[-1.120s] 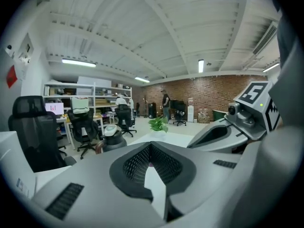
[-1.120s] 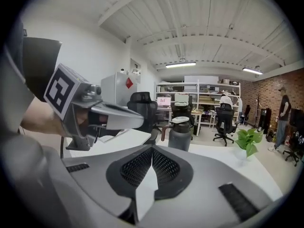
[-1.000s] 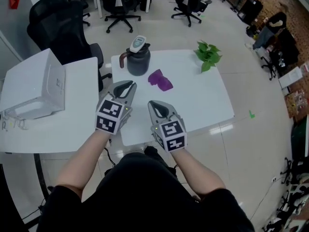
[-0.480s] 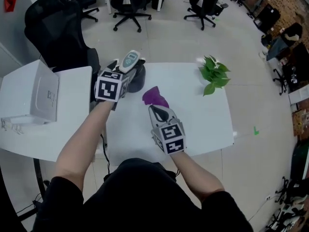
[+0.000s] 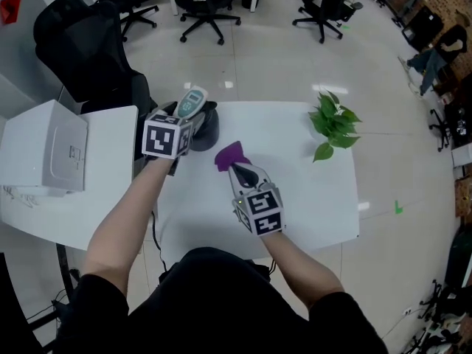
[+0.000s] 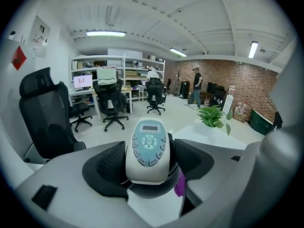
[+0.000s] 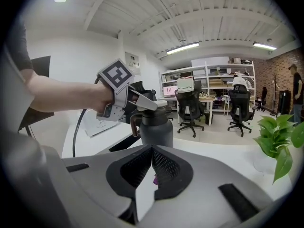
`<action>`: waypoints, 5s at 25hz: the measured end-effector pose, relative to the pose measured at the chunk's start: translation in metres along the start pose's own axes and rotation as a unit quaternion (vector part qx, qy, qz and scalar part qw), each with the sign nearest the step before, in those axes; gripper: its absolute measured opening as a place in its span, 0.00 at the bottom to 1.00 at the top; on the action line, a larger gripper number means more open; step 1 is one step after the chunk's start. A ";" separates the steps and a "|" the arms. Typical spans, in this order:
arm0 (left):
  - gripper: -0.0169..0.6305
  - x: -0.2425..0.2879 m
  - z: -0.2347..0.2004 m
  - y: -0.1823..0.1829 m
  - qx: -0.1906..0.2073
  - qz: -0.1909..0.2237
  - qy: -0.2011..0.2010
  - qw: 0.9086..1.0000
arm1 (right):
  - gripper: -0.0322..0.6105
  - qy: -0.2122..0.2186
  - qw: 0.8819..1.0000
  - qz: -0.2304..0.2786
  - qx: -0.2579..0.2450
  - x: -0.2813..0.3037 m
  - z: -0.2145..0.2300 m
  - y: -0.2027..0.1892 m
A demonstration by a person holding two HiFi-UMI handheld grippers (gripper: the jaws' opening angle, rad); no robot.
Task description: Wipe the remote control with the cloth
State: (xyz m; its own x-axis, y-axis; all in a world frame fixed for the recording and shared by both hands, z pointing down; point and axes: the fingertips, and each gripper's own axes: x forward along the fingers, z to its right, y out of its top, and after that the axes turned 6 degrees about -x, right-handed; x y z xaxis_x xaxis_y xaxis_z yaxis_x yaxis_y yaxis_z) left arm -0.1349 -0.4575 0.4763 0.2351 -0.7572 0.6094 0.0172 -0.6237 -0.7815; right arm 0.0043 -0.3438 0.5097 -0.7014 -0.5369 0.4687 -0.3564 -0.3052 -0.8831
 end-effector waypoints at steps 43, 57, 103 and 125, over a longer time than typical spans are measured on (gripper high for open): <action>0.41 -0.196 0.057 -0.164 0.231 0.096 -0.075 0.965 | 0.25 -0.023 0.998 0.006 -0.061 -0.057 -0.120 0.046; 0.41 -0.273 0.106 -0.220 0.330 0.139 -0.123 0.925 | 0.25 0.047 0.991 -0.062 -0.107 -0.088 -0.257 0.025; 0.41 -0.275 0.125 -0.152 -0.534 0.143 -0.462 0.694 | 0.25 0.042 0.993 0.104 0.020 -0.148 -0.218 0.031; 0.41 -0.295 0.131 -0.133 -0.524 0.141 -0.514 0.664 | 0.25 0.047 0.991 0.125 -0.013 -0.159 -0.222 0.044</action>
State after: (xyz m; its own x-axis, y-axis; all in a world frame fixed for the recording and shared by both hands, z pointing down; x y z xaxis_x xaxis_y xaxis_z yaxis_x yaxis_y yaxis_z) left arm -0.0789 -0.1255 0.3827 0.6338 -0.6758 -0.3762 -0.7282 -0.6854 0.0045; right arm -0.0373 -0.0970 0.3919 -0.8238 -0.5171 0.2323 -0.1788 -0.1518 -0.9721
